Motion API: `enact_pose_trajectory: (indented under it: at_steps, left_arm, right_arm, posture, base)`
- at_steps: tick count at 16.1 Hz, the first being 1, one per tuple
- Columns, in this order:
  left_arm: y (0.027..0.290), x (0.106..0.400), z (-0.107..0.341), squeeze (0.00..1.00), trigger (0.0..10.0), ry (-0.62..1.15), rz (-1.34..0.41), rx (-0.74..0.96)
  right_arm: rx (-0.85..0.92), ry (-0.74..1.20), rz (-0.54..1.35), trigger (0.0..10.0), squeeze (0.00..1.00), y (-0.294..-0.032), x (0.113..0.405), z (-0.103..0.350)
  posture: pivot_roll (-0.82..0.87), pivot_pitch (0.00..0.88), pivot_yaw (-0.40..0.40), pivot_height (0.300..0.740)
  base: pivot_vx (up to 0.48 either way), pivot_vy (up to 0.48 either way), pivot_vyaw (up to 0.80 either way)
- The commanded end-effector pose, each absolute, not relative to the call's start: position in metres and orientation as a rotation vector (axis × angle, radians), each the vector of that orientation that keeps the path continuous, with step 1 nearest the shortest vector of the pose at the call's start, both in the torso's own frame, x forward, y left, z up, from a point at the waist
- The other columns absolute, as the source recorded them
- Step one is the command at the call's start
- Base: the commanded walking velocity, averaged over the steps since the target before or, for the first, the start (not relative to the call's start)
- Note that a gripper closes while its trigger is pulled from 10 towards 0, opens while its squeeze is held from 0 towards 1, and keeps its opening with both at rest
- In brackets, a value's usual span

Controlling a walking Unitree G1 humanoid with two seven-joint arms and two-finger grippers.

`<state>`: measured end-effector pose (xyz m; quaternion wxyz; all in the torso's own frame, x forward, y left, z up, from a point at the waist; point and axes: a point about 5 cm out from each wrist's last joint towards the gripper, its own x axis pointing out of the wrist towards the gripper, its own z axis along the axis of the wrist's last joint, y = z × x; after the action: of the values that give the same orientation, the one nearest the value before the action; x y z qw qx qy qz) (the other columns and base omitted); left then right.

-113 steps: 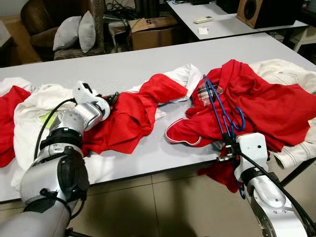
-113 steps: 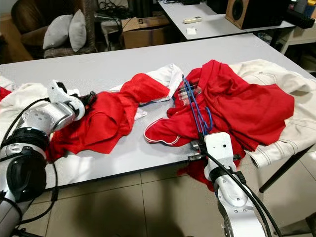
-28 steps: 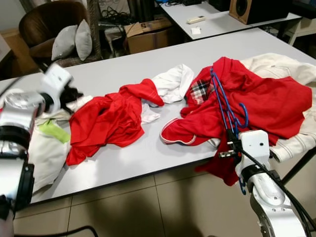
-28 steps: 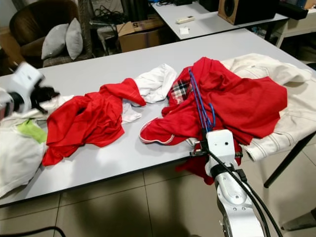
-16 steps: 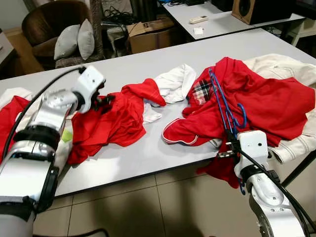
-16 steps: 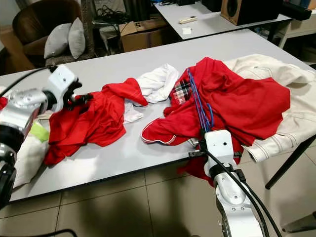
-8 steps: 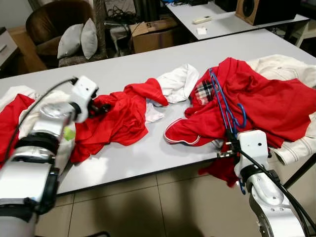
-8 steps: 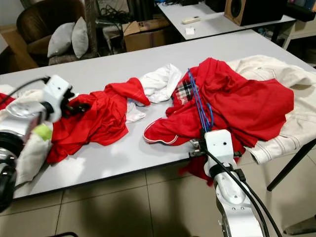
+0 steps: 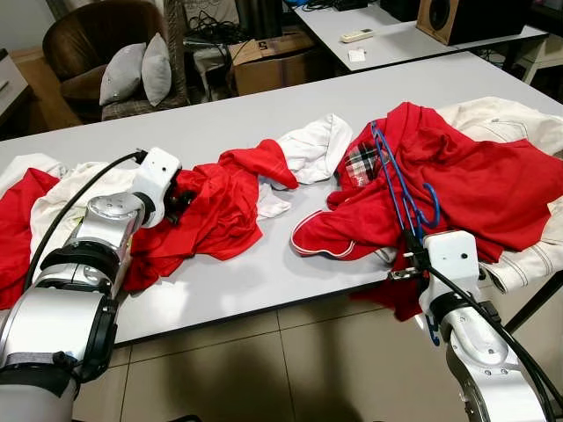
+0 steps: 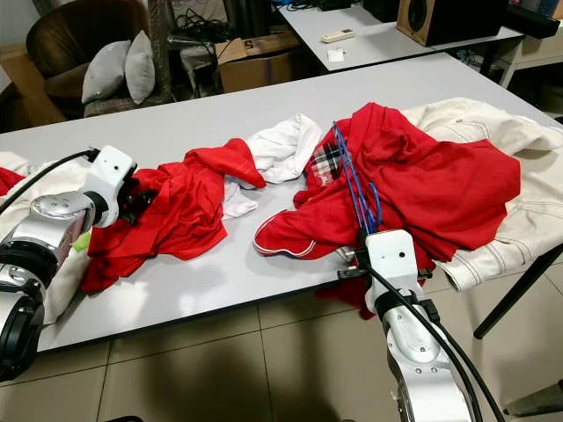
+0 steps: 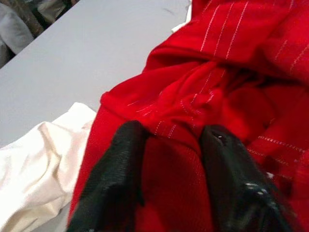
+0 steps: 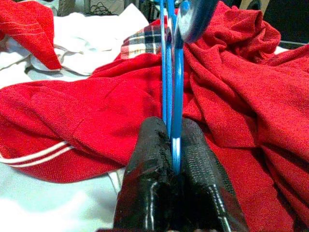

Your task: Hang hanger

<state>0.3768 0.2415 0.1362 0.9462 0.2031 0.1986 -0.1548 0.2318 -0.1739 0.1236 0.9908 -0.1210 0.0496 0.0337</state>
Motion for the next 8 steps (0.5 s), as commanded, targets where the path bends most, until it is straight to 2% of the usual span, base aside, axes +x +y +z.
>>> enact_pose_trajectory:
  at_steps: [1,8]
  left_arm:
    - [0.2517,0.3749,0.1373,0.0,0.0,0.421,-0.282,0.443]
    - [0.2561,0.3724,0.1329,0.0,0.0,0.441,-0.253,0.466]
  right_arm:
    - [-0.238,0.095,0.077,10.0,0.0,-0.1725,0.2324,0.124]
    - [-0.24,0.094,0.081,10.0,0.0,-0.1723,0.2342,0.1245]
  posture:
    - [-0.15,0.0,0.154,0.74]
    - [-0.15,0.0,0.145,0.74]
  base:
    - [0.0,0.0,0.0]
    - [0.0,0.0,0.0]
